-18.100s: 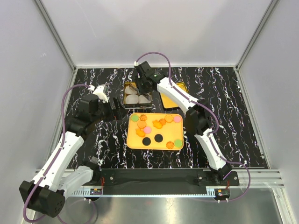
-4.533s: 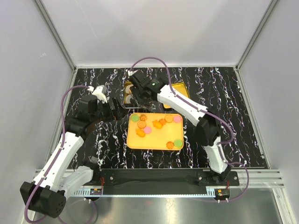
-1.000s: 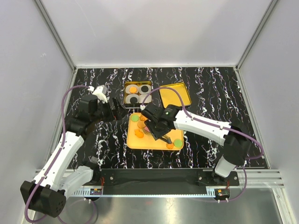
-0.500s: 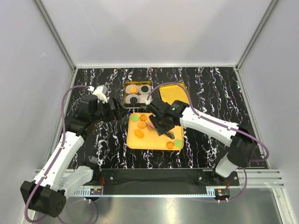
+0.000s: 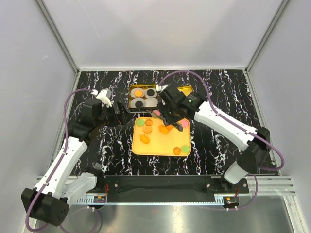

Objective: Pack the cookies

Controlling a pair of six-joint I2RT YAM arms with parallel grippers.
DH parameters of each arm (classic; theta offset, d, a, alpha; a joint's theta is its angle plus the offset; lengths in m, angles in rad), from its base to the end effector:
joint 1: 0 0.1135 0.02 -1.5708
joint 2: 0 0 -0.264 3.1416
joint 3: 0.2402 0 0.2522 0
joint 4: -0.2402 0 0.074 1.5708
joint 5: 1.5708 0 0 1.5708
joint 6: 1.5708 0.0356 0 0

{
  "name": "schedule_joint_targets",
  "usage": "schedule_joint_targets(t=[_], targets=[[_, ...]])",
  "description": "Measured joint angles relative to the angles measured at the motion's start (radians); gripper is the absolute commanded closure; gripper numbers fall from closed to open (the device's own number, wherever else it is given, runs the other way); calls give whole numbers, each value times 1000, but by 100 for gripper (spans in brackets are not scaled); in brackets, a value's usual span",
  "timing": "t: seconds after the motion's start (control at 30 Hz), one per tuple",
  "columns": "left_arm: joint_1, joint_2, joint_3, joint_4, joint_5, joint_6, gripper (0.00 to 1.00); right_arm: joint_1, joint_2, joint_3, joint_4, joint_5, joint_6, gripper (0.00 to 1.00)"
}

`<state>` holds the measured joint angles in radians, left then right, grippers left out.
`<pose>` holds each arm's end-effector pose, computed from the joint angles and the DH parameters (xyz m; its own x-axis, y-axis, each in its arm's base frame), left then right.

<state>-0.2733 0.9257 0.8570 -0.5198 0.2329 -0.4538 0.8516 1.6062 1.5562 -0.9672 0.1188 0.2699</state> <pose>0.1905 -0.0619 0.3072 -0.6766 -0.2533 -0.6914 0.1679 0.8612 -0.4798 0.2235 0.2489 0.3320 -0.7283 -0.4299 -0.5336 -0.5310 0.8463 0.0430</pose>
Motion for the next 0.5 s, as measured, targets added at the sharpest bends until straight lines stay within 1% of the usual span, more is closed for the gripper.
schedule_joint_targets(t=[0.17,0.3,0.5], targets=[[0,0,0,0,0,0,1,-61,61,112,11,-4,-18,54],[0,0,0,0,0,0,1,-103,163,206,31,-7,-34,54],[0,0,0,0,2,0,1,-128,319,314,43,-8,-50,54]])
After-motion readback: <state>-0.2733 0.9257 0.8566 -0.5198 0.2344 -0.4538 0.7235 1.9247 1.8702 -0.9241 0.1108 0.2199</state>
